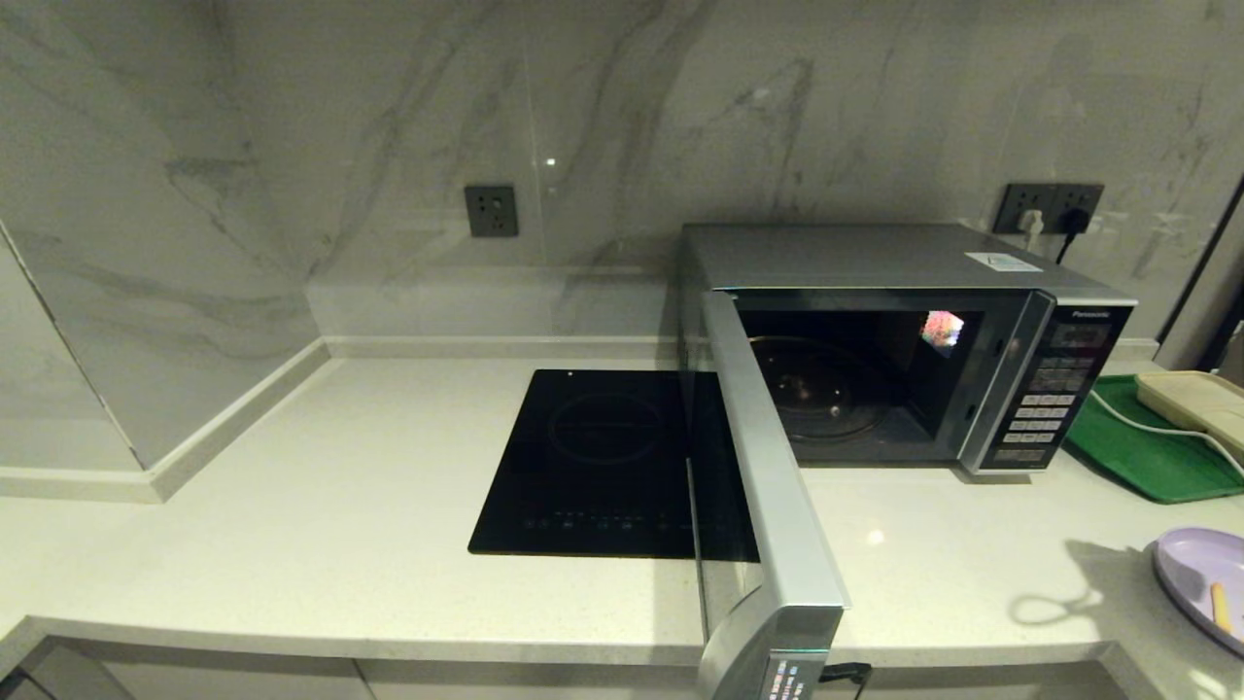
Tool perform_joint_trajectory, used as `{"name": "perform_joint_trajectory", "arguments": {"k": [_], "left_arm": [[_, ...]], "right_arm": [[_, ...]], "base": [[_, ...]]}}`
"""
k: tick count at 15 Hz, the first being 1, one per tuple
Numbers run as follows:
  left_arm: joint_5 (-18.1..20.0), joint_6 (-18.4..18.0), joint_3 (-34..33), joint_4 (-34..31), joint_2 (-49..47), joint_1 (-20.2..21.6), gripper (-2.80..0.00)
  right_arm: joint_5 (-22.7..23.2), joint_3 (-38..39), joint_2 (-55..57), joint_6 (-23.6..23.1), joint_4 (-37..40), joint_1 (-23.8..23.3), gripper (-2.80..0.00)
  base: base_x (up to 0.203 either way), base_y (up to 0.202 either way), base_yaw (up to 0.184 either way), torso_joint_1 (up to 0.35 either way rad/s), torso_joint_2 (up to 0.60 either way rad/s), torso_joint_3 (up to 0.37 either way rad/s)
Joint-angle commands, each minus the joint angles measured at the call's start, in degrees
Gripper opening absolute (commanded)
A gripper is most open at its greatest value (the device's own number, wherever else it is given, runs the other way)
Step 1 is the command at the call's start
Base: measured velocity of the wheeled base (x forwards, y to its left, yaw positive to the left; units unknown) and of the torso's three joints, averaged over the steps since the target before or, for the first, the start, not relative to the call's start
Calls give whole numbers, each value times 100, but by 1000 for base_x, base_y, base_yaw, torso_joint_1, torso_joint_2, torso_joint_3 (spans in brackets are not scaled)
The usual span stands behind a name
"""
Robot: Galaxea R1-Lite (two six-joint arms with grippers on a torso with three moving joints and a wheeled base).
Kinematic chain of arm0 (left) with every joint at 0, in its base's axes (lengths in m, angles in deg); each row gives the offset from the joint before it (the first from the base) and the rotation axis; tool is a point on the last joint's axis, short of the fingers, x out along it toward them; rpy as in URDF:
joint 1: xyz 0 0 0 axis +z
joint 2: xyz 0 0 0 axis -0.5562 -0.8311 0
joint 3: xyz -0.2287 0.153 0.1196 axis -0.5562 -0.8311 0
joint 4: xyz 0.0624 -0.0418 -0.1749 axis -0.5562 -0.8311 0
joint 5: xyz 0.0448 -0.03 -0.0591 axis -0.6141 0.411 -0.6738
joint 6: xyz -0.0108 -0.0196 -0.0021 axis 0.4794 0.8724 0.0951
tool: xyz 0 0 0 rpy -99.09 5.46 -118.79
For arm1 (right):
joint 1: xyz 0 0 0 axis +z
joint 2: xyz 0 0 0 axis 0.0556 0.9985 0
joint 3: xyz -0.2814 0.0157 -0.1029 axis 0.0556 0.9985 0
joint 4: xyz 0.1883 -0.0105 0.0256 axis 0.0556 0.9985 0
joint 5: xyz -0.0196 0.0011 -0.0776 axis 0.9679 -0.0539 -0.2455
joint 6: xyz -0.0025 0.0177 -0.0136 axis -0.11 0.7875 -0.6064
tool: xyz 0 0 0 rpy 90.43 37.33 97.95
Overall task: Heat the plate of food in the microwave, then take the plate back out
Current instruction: Put the plate in the microwave oven
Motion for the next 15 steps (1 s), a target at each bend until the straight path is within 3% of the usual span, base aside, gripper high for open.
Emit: {"name": "perform_joint_trajectory", "arguments": {"k": [1, 2, 5, 10, 11, 15], "left_arm": [[-1, 3, -1, 5, 0, -1, -280], [-6, 3, -1, 5, 0, 7, -280], [3, 3, -1, 5, 0, 7, -280], [-1, 7, -1, 5, 0, 29, -280], [1, 3, -1, 5, 0, 31, -280], [-6, 3, -1, 5, 0, 34, -280]], "right_arm": [[151, -525, 525, 284, 740, -319, -280], [227, -503, 627, 475, 875, -471, -280], [490, -623, 1092, 444, 877, -1137, -280], [738, -1526, 2265, -128, 895, -2272, -280], [754, -1637, 2474, -219, 890, -2382, 0], [1013, -1826, 2559, -307, 910, -2718, 0]], "base": [[0, 0, 0, 0, 0, 0], [0, 0, 0, 0, 0, 0], [0, 0, 0, 0, 0, 0], [0, 0, 0, 0, 0, 0], [0, 0, 0, 0, 0, 0], [0, 0, 0, 0, 0, 0]]}}
